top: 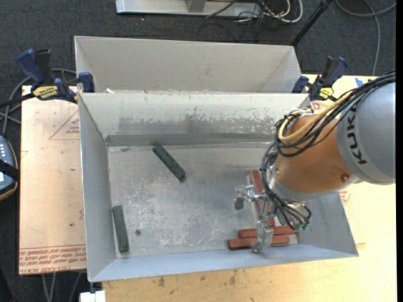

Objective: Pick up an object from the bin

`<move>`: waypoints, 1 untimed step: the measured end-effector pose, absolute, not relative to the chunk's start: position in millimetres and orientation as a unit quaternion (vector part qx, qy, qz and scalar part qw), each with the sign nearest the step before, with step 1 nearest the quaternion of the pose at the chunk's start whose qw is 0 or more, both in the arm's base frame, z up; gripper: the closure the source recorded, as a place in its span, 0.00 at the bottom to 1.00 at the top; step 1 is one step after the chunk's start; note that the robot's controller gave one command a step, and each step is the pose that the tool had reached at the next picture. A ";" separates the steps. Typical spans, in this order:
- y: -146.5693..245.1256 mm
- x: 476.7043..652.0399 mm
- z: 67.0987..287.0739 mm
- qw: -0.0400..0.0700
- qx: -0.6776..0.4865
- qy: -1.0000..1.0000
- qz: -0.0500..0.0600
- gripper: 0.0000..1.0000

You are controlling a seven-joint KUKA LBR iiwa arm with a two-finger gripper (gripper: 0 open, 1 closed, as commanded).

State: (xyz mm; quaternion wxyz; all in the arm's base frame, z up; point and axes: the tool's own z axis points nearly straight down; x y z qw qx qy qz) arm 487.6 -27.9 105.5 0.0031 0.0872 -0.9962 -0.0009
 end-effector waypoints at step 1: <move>-47.8 491.2 71.5 -0.007 0.215 -0.977 0.000 0.00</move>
Offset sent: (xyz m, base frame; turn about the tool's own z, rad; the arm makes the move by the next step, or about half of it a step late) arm -0.0003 -0.0209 -0.0355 -0.2606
